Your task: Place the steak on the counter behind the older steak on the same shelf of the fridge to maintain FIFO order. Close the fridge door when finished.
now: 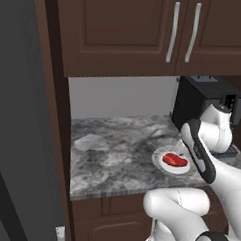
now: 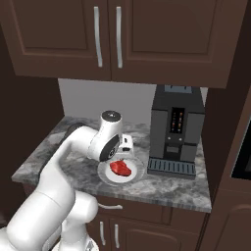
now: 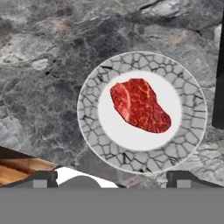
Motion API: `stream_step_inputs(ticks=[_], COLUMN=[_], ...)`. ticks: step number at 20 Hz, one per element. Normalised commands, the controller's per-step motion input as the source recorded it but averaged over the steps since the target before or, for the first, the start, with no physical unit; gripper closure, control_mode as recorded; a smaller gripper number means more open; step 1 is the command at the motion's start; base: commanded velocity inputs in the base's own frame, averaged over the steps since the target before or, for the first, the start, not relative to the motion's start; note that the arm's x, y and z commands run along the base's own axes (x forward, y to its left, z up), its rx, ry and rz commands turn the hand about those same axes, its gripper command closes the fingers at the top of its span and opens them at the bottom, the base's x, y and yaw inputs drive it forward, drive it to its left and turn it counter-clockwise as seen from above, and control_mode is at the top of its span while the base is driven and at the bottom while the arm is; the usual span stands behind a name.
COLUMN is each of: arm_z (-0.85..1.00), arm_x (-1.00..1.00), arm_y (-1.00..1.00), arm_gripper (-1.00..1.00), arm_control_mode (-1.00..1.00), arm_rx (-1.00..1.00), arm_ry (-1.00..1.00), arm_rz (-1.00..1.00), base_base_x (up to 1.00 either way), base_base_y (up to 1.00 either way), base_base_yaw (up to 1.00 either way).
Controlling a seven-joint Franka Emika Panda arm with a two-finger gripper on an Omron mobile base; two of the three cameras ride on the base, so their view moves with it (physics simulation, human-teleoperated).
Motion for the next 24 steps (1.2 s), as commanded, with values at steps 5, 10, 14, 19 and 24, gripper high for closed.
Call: stream_step_inputs(ticks=[5, 10, 14, 19, 24], arm_z=[-0.41, -0.37, -0.32, -0.13, -0.01], arm_x=[0.00, 0.21, 0.31, 0.21, 0.33], arm_y=[-0.02, 0.02, 0.03, -0.01, -0.08], arm_gripper=[-1.00, -1.00, -1.00, -1.00, -1.00], arm_control_mode=[-1.00, -1.00, -1.00, -1.00, -1.00], arm_rx=[-0.02, -0.05, -0.11, -0.08, 0.00], arm_ry=[0.00, 0.00, 0.00, 0.01, 0.06], arm_rz=[0.26, 0.18, 0.14, 0.07, 0.00], base_base_x=[0.00, 0.00, 0.00, 0.00, 0.00], base_base_y=[0.00, 0.00, 0.00, 0.00, 0.00], base_base_yaw=[0.00, 0.00, 0.00, 0.00, 0.00])
